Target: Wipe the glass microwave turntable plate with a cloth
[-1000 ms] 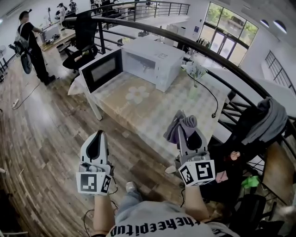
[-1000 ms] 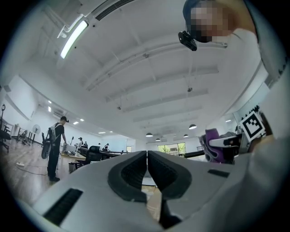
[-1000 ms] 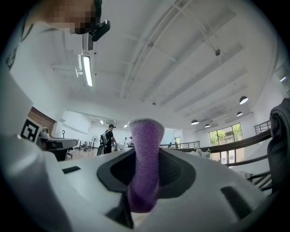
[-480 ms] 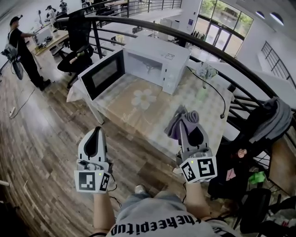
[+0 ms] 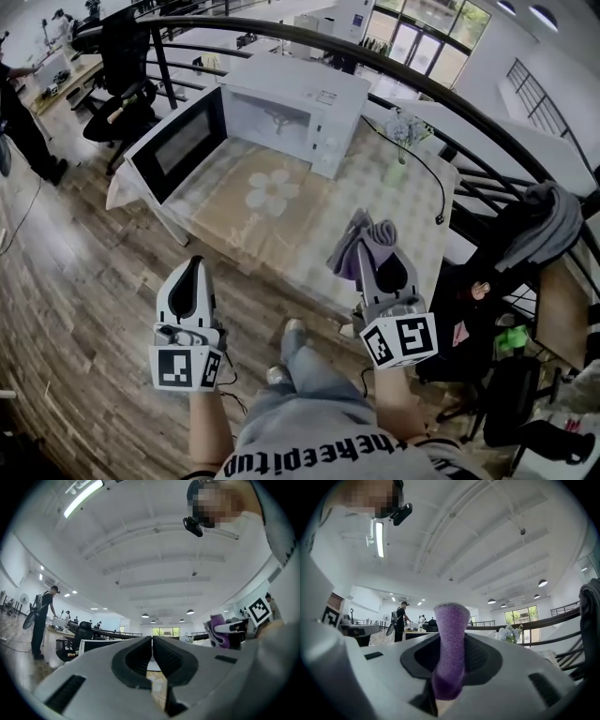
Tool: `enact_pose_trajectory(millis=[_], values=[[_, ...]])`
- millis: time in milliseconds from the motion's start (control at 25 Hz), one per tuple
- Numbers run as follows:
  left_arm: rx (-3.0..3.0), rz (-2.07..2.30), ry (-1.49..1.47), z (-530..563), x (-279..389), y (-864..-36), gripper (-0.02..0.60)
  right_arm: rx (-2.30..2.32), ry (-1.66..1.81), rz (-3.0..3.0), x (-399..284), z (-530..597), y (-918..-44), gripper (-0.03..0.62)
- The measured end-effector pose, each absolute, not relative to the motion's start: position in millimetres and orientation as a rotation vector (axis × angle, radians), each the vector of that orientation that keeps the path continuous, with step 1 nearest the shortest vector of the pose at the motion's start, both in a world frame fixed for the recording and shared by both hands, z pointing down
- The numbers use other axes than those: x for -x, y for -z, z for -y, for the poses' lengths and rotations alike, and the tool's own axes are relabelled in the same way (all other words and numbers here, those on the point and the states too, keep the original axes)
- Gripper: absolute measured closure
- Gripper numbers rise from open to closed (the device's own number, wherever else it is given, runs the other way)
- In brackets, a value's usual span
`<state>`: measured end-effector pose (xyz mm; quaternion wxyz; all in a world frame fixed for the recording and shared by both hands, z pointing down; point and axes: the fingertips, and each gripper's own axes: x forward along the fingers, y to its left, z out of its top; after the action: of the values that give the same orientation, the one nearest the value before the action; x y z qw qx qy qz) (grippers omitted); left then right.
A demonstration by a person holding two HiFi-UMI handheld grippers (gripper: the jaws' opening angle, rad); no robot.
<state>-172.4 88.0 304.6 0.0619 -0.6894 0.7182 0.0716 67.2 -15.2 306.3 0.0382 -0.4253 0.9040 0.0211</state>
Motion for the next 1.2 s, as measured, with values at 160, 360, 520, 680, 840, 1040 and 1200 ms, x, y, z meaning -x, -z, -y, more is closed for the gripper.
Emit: enact_pose_trajectory(millis=[160,360,520,680,840,1040,1200], values=[[2.063,-2.197,-0.210,-71,191,-309,0.571,1.290,-0.054,-2.782,-51,37,-311,0.487],[2.028,-2.185,-0.200,-40,211,-301,0.571,1.257,-0.062,-2.785,-27,71,-307,0.487],[2.014,-2.145,-0.212,-10,218,-287,0.571,1.240,-0.078,-2.782,-14,100,-300,0.486],[2.024,-2.118,-0.214,22,221,-281,0.571,1.233,-0.086,-2.778,-7,132,-295,0.486],[2.033,-2.112,-0.206,53,224,-279,0.571,1.215,-0.076,-2.799,2,159,-298,0.485],[2.048,-2.080,-0.195,91,217,-272,0.571,1.205,0.016,-2.831,7,191,-312,0.482],[2.078,-2.034,-0.177,115,204,-273,0.571,1.216,0.142,-2.890,11,212,-341,0.480]])
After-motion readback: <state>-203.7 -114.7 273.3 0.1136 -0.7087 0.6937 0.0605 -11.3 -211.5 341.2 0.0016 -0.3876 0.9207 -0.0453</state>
